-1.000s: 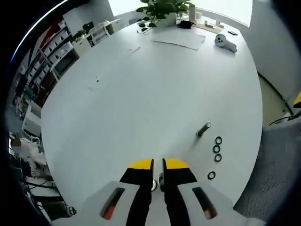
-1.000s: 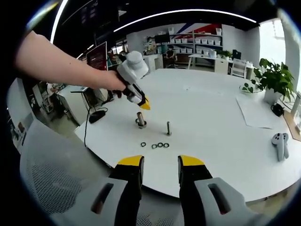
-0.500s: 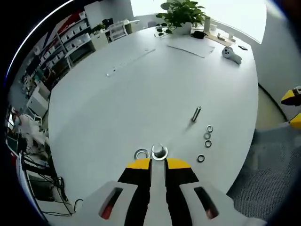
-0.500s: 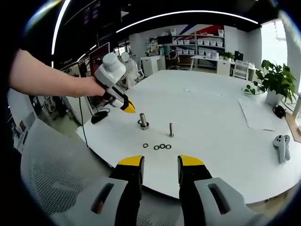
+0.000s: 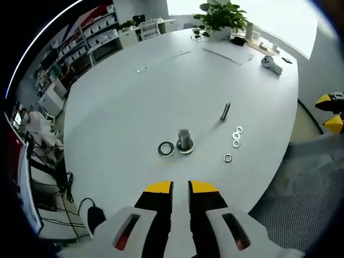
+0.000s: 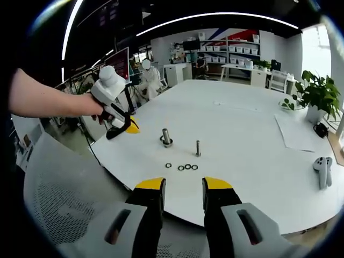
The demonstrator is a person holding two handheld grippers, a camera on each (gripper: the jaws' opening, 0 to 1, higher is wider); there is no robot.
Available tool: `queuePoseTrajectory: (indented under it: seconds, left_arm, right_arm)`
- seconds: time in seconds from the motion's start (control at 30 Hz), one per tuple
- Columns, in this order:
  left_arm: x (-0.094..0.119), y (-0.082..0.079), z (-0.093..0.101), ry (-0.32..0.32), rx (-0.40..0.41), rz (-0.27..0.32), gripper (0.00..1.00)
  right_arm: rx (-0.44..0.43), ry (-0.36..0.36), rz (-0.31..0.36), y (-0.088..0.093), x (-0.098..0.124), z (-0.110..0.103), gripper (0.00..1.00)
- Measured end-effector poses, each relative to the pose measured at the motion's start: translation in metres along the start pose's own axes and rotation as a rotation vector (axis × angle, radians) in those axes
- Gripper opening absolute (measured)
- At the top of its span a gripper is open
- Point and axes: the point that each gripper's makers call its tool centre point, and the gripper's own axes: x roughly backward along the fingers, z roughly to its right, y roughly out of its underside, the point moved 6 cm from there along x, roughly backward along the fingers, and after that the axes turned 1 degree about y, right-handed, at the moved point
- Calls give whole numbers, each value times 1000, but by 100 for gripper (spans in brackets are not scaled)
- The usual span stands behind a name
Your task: Place the washer onto the threaded stud by aligning its center hole with the stud, sliding it down to the base, and recovering from edge contact or off-axis alignment until the washer reaches the visible bottom stop.
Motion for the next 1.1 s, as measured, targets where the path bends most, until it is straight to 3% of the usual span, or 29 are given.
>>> queuePoseTrajectory:
  seconds: [0.23, 0.5, 0.67, 0.8, 1.1]
  left_arm:
    - [5, 15, -1, -15, 23, -8, 9]
    - [2, 17, -1, -6, 36, -10, 10]
    - [3, 18, -3, 5, 87, 32, 12]
    - [-2, 29, -3, -4, 22, -23, 14]
    - [6, 42, -4, -12, 34, -41, 14]
  right_arm:
    - [21, -9, -20, 2, -1, -2, 30]
    - [13, -9, -12, 0, -1, 0, 30]
    - [7, -4, -8, 1, 0, 0, 30]
    - [11, -8, -14, 1, 0, 0, 30]
    - [13, -17, -8, 0, 0, -1, 30]
